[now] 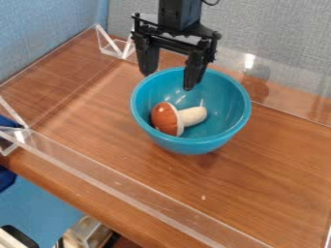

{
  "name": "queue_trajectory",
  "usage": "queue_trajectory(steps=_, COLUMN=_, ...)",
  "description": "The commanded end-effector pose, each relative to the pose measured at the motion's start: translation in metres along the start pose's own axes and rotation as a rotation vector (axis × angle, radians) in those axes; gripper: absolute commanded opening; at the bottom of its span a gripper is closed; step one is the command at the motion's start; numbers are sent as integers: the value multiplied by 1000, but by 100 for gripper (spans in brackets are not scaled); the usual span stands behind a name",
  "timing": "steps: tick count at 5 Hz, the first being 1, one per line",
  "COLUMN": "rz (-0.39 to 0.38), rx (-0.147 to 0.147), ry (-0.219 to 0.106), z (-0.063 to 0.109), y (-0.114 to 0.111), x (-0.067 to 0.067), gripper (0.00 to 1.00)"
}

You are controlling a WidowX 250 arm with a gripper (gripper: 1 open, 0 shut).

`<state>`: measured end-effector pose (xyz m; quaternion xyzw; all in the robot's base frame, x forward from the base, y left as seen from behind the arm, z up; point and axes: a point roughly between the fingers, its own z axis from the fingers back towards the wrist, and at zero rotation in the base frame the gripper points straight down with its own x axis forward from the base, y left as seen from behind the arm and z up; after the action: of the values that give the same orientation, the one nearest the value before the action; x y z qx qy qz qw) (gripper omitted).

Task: Remove the mushroom from inside the blue bowl and put it on the table

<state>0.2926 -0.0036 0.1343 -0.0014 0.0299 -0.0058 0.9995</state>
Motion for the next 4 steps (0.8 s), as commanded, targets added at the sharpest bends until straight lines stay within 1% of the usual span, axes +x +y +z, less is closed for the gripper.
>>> queue_trajectory(steps=1, rz=-5, rx=5, ry=8, z=-9, y=-2, x=2, gripper=100)
queue_trajectory(steps=3, rz=-14, rx=26, ry=28, z=-34, y=-10, x=7, gripper=100)
queue_trajectory(steps=4, rz=-14, rx=39, ry=44, z=-46, y=-12, x=8, gripper=100)
